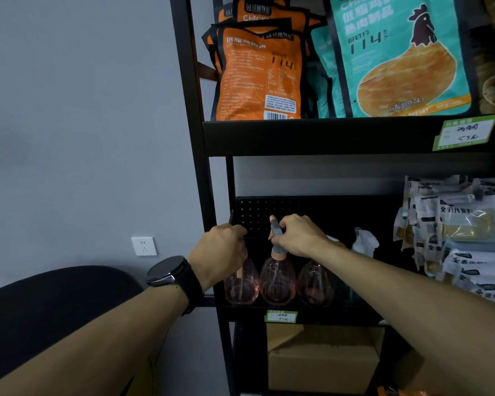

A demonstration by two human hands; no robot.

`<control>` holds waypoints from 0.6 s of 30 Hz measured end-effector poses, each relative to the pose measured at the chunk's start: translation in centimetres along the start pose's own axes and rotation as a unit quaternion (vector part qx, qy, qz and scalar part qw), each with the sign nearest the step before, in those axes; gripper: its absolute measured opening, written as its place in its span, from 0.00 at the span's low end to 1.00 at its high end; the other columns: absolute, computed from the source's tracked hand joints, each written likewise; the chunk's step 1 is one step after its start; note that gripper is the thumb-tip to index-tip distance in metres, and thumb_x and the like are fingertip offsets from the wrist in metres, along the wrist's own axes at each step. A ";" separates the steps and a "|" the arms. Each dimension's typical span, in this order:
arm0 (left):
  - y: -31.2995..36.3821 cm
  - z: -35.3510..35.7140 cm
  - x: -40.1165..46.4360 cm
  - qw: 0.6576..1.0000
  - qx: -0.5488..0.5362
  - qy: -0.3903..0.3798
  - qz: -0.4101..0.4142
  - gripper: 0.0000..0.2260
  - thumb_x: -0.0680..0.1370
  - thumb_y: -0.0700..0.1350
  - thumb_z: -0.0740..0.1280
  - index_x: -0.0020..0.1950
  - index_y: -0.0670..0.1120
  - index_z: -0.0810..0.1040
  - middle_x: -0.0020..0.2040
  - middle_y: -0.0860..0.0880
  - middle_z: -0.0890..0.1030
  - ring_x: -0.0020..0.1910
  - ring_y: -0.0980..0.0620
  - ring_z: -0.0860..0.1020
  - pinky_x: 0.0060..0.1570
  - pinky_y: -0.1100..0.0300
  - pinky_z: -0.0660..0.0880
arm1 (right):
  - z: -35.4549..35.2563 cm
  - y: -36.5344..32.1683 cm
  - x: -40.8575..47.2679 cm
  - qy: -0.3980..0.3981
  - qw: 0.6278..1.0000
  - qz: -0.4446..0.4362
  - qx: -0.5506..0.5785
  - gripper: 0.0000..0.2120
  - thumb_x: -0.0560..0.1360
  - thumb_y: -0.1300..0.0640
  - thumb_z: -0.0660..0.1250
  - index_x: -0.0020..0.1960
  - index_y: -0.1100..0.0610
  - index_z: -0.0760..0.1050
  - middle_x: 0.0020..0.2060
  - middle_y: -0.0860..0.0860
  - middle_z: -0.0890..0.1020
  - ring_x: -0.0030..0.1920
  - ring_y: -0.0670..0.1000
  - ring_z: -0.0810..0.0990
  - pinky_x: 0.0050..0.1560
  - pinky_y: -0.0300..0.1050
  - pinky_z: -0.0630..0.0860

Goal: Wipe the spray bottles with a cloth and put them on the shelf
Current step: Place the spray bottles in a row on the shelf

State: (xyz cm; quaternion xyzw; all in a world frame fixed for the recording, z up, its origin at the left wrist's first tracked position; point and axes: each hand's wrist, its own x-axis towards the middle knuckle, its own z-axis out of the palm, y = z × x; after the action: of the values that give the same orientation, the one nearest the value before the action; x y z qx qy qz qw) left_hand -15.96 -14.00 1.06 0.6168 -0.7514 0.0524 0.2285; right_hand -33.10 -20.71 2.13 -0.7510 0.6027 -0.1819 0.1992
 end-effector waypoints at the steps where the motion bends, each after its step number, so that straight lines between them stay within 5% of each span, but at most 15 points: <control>1: 0.0 0.2 0.0 1.000 0.002 -0.008 -0.003 0.06 0.80 0.41 0.63 0.46 0.41 0.77 0.44 0.46 0.80 0.40 0.48 0.78 0.37 0.60 0.71 | 0.1 0.0 0.0 -0.002 1.000 0.001 0.002 0.09 0.75 0.54 0.68 0.49 0.60 0.79 0.43 0.54 0.81 0.41 0.52 0.79 0.29 0.39 0.66; 8: -0.8 0.7 -0.2 0.999 -0.041 -0.008 0.002 0.09 0.81 0.38 0.62 0.47 0.39 0.81 0.44 0.48 0.83 0.37 0.56 0.75 0.34 0.73 0.69 | 0.3 0.0 0.6 0.002 1.000 0.000 -0.008 0.13 0.78 0.52 0.64 0.48 0.61 0.79 0.43 0.55 0.82 0.41 0.53 0.81 0.30 0.39 0.69; 12: -1.1 0.6 -0.3 0.999 -0.052 0.011 0.011 0.09 0.81 0.39 0.62 0.48 0.40 0.82 0.43 0.50 0.83 0.39 0.53 0.79 0.36 0.71 0.68 | -0.1 -0.3 0.7 -0.016 1.000 -0.006 -0.002 0.17 0.80 0.48 0.60 0.49 0.61 0.80 0.43 0.56 0.83 0.42 0.53 0.82 0.36 0.42 0.75; 18: -1.3 1.0 -0.5 0.997 -0.069 0.036 0.004 0.11 0.82 0.41 0.61 0.54 0.45 0.83 0.42 0.49 0.83 0.37 0.52 0.78 0.36 0.72 0.65 | -0.9 -1.1 0.5 -0.048 0.997 -0.024 -0.053 0.11 0.73 0.61 0.67 0.55 0.57 0.81 0.48 0.55 0.80 0.45 0.54 0.79 0.41 0.44 0.74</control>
State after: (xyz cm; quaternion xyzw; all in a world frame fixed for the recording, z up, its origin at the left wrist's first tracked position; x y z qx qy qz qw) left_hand -14.94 -14.17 -0.31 0.5940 -0.7472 0.0230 0.2970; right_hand -32.55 -21.02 3.51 -0.7826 0.5831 -0.1179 0.1832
